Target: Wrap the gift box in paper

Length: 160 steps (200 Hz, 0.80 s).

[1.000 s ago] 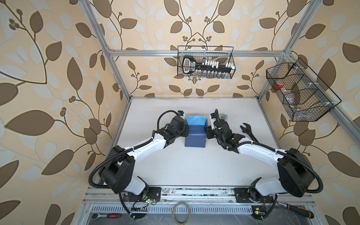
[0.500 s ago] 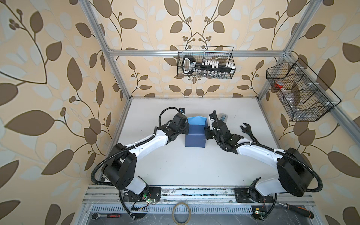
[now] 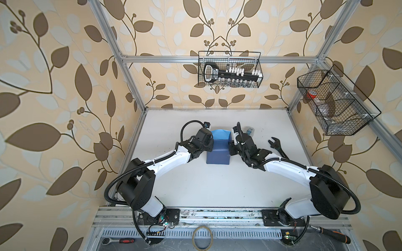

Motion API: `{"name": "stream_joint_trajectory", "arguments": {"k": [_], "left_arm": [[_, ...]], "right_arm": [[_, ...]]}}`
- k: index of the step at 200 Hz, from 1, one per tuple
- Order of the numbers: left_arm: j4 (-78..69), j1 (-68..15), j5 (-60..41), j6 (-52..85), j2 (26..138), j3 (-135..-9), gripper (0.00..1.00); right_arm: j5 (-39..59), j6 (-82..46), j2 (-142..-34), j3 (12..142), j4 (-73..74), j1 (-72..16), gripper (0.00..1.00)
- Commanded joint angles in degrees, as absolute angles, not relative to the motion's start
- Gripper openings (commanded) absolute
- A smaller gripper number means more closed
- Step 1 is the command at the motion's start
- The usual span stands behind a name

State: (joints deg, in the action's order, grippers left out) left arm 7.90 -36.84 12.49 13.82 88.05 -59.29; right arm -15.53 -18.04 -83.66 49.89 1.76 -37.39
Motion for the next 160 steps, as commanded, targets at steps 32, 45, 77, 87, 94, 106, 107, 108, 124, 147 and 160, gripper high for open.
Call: {"name": "stream_joint_trajectory", "arguments": {"k": [32, 45, 77, 87, 94, 106, 107, 108, 124, 147, 160], "left_arm": [[8.7, -37.5, 13.2, 12.9, 89.5, -59.7, 0.02], [8.7, -37.4, 12.9, 12.9, 89.6, -59.6, 0.02], [9.1, -37.5, 12.5, 13.1, 89.3, -60.5, 0.01], [9.5, -37.5, 12.6, 13.4, 88.9, -61.1, 0.04], [9.7, -37.4, 12.8, 13.7, 88.5, -61.4, 0.09], [9.8, -37.5, 13.0, 13.9, 87.8, -61.9, 0.15], [9.8, -37.5, 13.0, 14.0, 87.7, -62.0, 0.15], [9.9, -37.5, 13.1, 14.0, 87.6, -62.0, 0.16], [10.6, -37.5, 14.2, 14.0, 87.2, -63.1, 0.25], [11.4, -37.5, 14.5, 13.4, 87.5, -64.4, 0.23], [11.5, -37.5, 14.7, 13.4, 87.9, -64.5, 0.18]], "right_arm": [[-17.9, -15.7, -85.2, 53.8, -2.4, -37.3, 0.33], [-18.4, -15.1, -85.6, 54.1, -2.5, -37.3, 0.3], [-19.0, -15.0, -86.6, 53.4, -3.1, -37.3, 0.19], [-19.2, -15.3, -86.7, 52.6, -3.0, -37.4, 0.17], [-19.2, -15.6, -86.7, 52.0, -2.7, -37.5, 0.14], [-19.0, -15.8, -86.5, 51.0, -2.1, -37.5, 0.12], [-18.9, -15.8, -86.5, 51.0, -2.2, -37.5, 0.12], [-18.9, -15.8, -86.5, 50.9, -2.1, -37.5, 0.12], [-18.8, -16.1, -86.3, 50.4, -1.9, -37.6, 0.11], [-18.7, -16.1, -86.1, 50.3, -1.9, -37.6, 0.1], [-18.6, -16.2, -86.0, 50.4, -1.9, -37.7, 0.1]]}}
